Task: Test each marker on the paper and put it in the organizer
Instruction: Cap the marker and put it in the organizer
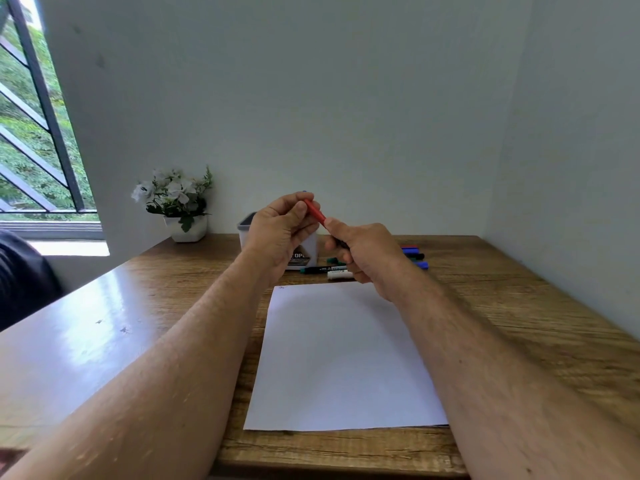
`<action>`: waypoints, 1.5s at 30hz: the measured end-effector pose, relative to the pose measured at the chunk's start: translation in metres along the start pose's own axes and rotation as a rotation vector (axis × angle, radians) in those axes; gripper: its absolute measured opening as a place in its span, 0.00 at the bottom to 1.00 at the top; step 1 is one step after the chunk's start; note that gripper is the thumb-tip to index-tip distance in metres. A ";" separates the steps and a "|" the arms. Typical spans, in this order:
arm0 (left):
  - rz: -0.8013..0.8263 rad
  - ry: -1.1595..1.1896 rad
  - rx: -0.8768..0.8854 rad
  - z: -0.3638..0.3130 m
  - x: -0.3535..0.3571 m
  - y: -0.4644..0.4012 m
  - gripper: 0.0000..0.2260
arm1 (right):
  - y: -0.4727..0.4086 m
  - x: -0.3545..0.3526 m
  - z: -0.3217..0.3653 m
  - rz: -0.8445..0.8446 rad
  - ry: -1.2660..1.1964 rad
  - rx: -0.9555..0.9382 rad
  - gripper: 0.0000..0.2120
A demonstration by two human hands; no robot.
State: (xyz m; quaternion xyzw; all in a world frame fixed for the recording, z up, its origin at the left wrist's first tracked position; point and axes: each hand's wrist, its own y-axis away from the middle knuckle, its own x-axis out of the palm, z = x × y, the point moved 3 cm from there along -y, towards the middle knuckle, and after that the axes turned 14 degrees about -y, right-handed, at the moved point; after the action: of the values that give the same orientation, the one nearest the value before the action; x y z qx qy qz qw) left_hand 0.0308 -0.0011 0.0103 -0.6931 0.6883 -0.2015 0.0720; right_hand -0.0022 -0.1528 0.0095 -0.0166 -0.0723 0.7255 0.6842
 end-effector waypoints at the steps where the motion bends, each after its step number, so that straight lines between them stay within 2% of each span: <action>1: -0.023 0.036 0.005 0.000 -0.001 -0.002 0.08 | 0.001 -0.001 0.001 -0.029 0.023 -0.007 0.21; 6: -0.160 0.093 -0.006 0.001 -0.015 -0.006 0.07 | -0.001 -0.003 0.000 -0.116 0.063 -0.008 0.24; 11: -0.176 0.028 -0.042 0.000 -0.019 -0.003 0.09 | -0.002 0.006 -0.010 -0.044 -0.076 0.013 0.13; 13: -0.180 -0.015 -0.061 0.000 -0.019 0.001 0.09 | -0.004 0.012 -0.014 -0.019 -0.113 -0.016 0.11; 16: -0.179 -0.110 -0.126 -0.001 -0.024 0.004 0.09 | -0.003 0.018 -0.021 0.006 -0.183 -0.011 0.16; 21: 0.024 -0.288 -0.346 0.009 -0.027 0.008 0.10 | -0.002 0.026 -0.030 0.054 -0.274 0.037 0.14; 23: 0.048 -0.369 -0.408 0.015 -0.027 0.009 0.10 | -0.005 0.027 -0.034 0.065 -0.223 0.024 0.16; 27: -0.015 -0.497 -0.438 0.018 -0.030 0.006 0.12 | -0.005 0.026 -0.036 0.091 -0.091 -0.055 0.18; 31: -0.108 -0.630 -0.492 0.019 -0.035 0.006 0.12 | -0.004 0.029 -0.038 0.191 -0.137 -0.070 0.20; 33: -0.147 -0.736 -0.538 0.019 -0.035 0.009 0.10 | -0.003 0.030 -0.037 0.233 -0.168 -0.094 0.15; 35: -0.160 -0.813 -0.562 0.020 -0.035 0.010 0.11 | -0.001 0.030 -0.035 0.249 -0.188 -0.132 0.06; 36: -0.160 -0.830 -0.564 0.020 -0.035 0.011 0.12 | 0.000 0.029 -0.034 0.239 -0.199 -0.148 0.05; 39: -0.165 -0.868 -0.567 0.020 -0.037 0.009 0.15 | -0.001 0.027 -0.034 0.184 -0.201 -0.124 0.17; 40: -0.166 -0.889 -0.565 0.020 -0.037 0.009 0.16 | -0.001 0.028 -0.035 0.172 -0.193 -0.095 0.18; 43: -0.137 -1.041 -0.555 0.020 -0.034 0.008 0.16 | -0.002 0.030 -0.038 0.161 -0.170 -0.025 0.09; 45: -0.115 -1.126 -0.528 0.022 -0.032 0.003 0.14 | -0.002 0.030 -0.040 0.158 -0.179 -0.008 0.07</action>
State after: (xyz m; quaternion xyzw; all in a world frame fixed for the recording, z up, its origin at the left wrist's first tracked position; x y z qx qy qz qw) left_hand 0.0369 0.0264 -0.0168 -0.7233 0.5332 0.3680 0.2390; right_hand 0.0030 -0.1193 -0.0270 0.0401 -0.1344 0.7754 0.6157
